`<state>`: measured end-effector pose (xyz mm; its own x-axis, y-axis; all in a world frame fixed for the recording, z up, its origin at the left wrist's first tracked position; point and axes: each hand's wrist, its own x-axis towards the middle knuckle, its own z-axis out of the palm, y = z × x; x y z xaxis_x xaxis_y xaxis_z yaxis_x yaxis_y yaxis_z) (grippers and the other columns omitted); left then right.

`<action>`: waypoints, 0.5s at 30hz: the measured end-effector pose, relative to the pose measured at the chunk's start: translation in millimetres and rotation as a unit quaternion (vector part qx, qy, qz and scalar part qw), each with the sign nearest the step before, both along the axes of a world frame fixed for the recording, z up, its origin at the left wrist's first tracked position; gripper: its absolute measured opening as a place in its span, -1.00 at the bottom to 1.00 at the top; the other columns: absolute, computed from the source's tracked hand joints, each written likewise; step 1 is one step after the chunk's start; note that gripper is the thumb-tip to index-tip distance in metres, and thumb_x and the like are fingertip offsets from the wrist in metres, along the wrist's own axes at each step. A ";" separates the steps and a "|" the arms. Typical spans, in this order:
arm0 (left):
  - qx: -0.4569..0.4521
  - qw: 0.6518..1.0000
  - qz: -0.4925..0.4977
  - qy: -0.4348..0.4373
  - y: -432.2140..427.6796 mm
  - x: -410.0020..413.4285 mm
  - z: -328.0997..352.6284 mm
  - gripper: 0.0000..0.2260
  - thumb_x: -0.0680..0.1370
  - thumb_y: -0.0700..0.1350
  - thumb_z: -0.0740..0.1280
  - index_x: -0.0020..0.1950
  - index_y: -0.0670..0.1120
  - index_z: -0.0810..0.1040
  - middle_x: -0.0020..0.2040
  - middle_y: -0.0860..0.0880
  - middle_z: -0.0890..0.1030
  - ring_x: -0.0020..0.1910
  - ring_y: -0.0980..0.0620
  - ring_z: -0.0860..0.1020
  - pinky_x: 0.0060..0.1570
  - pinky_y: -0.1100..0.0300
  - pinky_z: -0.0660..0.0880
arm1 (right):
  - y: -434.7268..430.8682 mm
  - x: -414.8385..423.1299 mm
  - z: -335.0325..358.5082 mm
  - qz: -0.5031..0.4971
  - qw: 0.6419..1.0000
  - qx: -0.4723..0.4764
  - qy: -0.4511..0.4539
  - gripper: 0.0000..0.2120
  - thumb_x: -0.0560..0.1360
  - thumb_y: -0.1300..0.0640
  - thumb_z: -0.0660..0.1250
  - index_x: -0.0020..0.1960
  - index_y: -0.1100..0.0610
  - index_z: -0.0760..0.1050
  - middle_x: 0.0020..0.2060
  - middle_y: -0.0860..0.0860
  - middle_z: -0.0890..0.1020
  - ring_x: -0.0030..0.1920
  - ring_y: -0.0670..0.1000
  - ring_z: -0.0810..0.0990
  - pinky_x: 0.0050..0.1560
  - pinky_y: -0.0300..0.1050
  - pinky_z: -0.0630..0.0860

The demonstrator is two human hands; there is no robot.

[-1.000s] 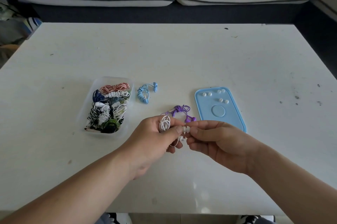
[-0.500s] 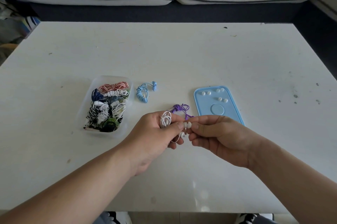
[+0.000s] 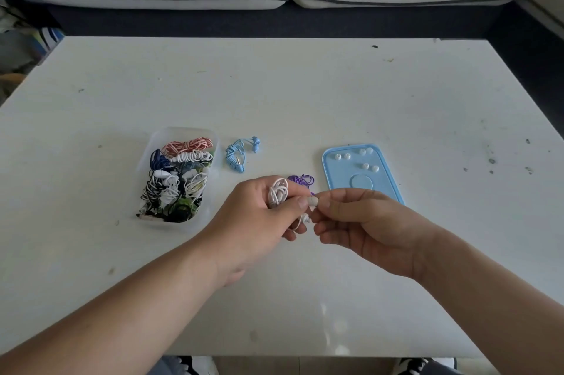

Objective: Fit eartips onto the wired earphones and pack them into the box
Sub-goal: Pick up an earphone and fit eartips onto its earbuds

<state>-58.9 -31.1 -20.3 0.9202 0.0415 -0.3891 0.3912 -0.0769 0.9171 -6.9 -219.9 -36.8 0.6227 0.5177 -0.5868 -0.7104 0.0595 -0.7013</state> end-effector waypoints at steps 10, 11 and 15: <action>-0.065 0.998 -0.007 0.018 1.4 5.7 7.4 -0.89 0.57 -0.19 0.47 0.07 -0.14 0.75 -0.10 -0.16 0.69 -0.17 0.02 0.63 -0.17 0.24 0.58 | -0.1 7.4 1.2 -0.001 1.000 0.029 0.001 -0.58 0.47 0.21 0.39 0.27 0.40 0.56 0.03 0.23 0.64 -0.06 0.10 0.66 -0.08 -0.15 0.64; -0.072 0.997 -0.006 0.020 2.2 5.8 7.5 -0.88 0.57 -0.22 0.46 0.08 -0.15 0.75 -0.08 -0.18 0.70 -0.17 0.01 0.64 -0.17 0.23 0.58 | -0.3 7.8 1.4 0.001 0.999 0.032 0.005 -0.58 0.47 0.22 0.39 0.27 0.40 0.56 0.03 0.22 0.65 -0.05 0.10 0.65 -0.09 -0.15 0.64; -0.078 0.996 0.002 0.039 2.0 6.9 5.8 -0.80 0.56 -0.34 0.43 0.14 -0.14 0.72 0.00 -0.23 0.73 -0.13 -0.04 0.69 -0.13 0.19 0.63 | -1.4 10.4 4.3 -0.002 1.000 0.019 0.008 -0.75 0.55 0.29 0.34 0.19 0.34 0.63 -0.05 0.15 0.68 -0.14 0.04 0.67 -0.13 -0.19 0.65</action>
